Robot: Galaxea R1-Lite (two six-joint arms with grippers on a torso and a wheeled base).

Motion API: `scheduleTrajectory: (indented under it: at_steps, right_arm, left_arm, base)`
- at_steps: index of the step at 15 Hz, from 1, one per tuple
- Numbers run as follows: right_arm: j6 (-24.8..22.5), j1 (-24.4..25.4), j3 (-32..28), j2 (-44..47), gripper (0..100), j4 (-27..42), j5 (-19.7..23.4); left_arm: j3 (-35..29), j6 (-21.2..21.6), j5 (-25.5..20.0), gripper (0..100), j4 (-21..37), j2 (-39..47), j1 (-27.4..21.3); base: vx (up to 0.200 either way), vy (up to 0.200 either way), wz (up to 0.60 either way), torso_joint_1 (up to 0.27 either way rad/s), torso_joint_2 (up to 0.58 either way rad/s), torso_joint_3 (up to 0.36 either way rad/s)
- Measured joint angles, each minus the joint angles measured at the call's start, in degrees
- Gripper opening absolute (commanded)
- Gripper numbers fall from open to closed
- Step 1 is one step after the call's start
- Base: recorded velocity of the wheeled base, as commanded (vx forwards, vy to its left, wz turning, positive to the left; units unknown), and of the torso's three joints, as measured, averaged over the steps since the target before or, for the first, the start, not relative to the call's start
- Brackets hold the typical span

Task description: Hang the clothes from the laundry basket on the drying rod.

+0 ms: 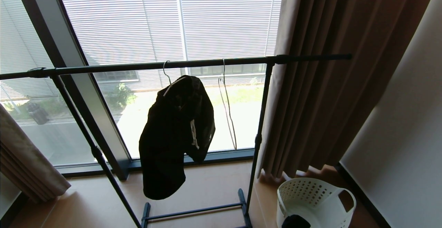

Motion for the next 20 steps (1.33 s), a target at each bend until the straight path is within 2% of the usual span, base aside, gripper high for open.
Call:
scheduleTrajectory:
  at_steps: [7, 20]
  right_arm:
    - [0.00, -0.22, 0.00, -1.07, 100, -0.09, 0.09]
    - [-0.10, -0.90, 0.13, -2.44, 100, -0.49, 0.06]
  left_arm:
    - [0.00, 1.29, -1.66, 100, 0.06, -4.16, 4.56]
    - [0.00, 0.88, -1.69, 100, 0.06, -5.60, 4.97]
  base:
    - [0.000, 0.000, 0.00, 0.000, 0.00, 0.000]
    - [0.000, 0.000, 0.00, 0.000, 0.00, 0.000]
